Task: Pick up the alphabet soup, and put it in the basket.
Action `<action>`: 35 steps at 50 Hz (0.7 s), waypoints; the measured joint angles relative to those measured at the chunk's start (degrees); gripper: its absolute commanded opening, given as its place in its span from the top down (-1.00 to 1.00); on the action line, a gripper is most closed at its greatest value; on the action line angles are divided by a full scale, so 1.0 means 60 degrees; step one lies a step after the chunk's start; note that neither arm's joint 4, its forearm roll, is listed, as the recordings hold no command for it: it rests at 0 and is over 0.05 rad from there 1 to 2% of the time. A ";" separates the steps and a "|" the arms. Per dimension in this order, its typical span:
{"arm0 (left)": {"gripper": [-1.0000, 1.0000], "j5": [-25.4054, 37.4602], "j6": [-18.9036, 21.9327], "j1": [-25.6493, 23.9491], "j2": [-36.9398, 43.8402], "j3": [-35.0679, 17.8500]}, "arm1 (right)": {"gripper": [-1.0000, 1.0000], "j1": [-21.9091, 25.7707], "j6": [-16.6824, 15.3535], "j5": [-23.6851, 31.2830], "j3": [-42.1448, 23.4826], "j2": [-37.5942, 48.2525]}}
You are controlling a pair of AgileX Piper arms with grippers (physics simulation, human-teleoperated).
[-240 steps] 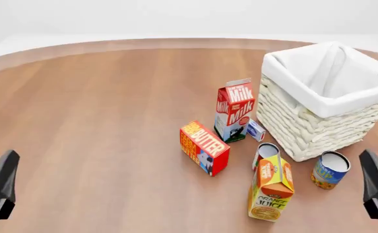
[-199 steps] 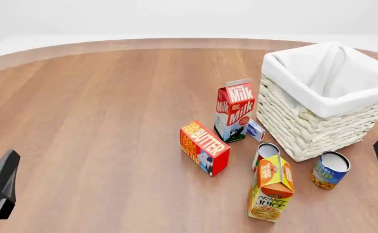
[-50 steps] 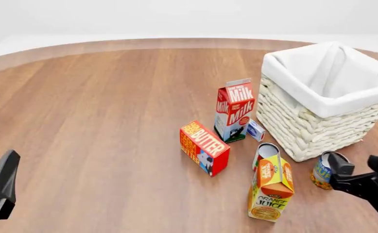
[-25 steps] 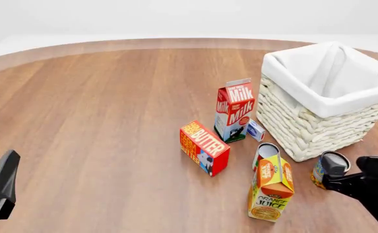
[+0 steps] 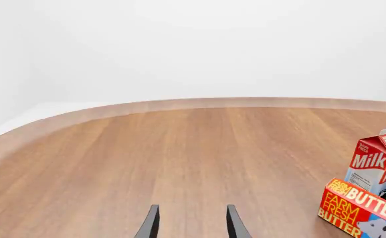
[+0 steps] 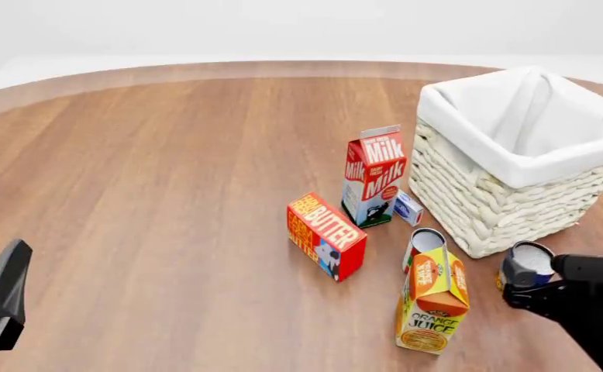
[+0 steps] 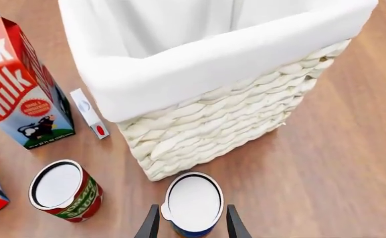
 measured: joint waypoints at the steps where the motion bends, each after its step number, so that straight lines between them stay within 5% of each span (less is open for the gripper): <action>1: -1.00 0.0000 0.0000 0.0000 0.0000 0.0000 | -1.00 -0.0004 -0.0001 -0.0106 0.0000 0.0132; 35: -1.00 0.0000 0.0000 0.0000 0.0000 0.0000 | -1.00 -0.0120 -0.0023 -0.2274 0.0001 0.2763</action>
